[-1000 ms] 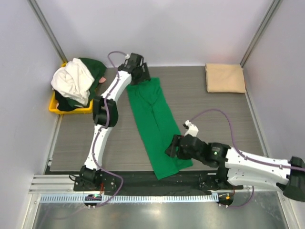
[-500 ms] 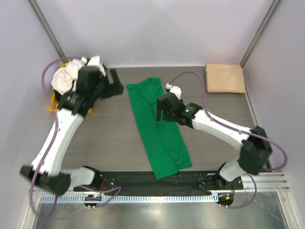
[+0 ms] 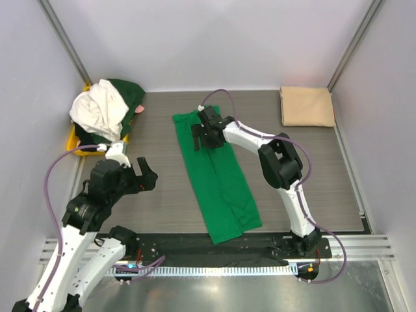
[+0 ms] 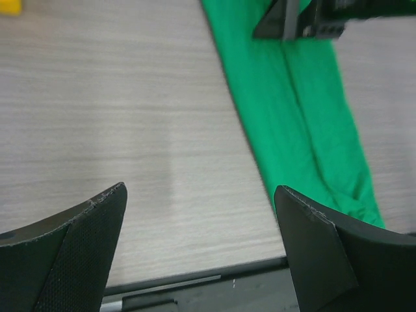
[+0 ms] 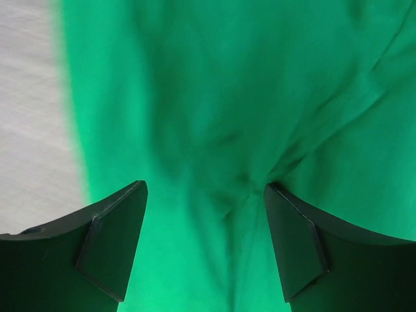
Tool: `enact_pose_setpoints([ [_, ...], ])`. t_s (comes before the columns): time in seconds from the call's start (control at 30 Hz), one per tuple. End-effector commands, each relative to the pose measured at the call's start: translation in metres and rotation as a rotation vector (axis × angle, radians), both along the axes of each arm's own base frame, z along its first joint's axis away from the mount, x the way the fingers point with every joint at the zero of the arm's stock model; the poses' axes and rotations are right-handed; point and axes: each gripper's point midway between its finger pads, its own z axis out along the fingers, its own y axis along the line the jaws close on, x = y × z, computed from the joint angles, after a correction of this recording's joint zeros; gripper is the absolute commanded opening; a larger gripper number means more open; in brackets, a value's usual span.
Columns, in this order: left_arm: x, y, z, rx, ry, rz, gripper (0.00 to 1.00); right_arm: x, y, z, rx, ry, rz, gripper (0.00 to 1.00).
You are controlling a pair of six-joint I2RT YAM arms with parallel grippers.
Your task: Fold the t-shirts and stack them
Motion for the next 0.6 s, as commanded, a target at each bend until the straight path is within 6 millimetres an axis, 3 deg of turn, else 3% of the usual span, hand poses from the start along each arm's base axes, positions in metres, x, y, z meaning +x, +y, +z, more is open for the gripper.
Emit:
enact_pose_setpoints([
  [0.0, 0.013, 0.004, 0.023, -0.021, -0.132, 0.041, 0.96, 0.021, -0.008, -0.012, 0.042, 0.050, -0.006, 0.79],
  [0.03, 0.013, 0.007, 0.024, -0.011, -0.134, 0.051, 0.96, 0.034, -0.014, -0.013, 0.051, 0.045, -0.027, 0.79],
  [0.07, 0.014, 0.009, 0.022, -0.001, -0.127, 0.058, 0.96, 0.037, -0.019, -0.036, 0.032, 0.079, -0.041, 0.78],
  [0.13, 0.015, 0.008, 0.020, 0.003, -0.117, 0.056, 0.96, 0.055, -0.030, -0.043, 0.037, 0.076, -0.071, 0.78],
  [0.17, 0.017, 0.008, 0.018, 0.011, -0.104, 0.061, 0.95, 0.059, -0.036, -0.058, 0.022, 0.093, -0.085, 0.78],
  [0.23, 0.018, 0.009, 0.015, 0.022, -0.085, 0.065, 0.94, 0.075, -0.043, -0.062, 0.027, 0.081, -0.126, 0.78],
  [0.3, 0.018, 0.008, 0.013, 0.026, -0.074, 0.062, 0.94, 0.091, -0.065, -0.078, 0.002, 0.085, -0.197, 0.78],
  [0.47, 0.020, 0.010, 0.014, 0.023, -0.074, 0.072, 0.93, 0.139, -0.115, -0.077, -0.007, 0.020, -0.415, 0.79],
  [0.57, 0.021, 0.012, 0.014, 0.019, -0.075, 0.076, 0.93, 0.156, -0.122, -0.075, 0.018, -0.009, -0.462, 0.78],
])
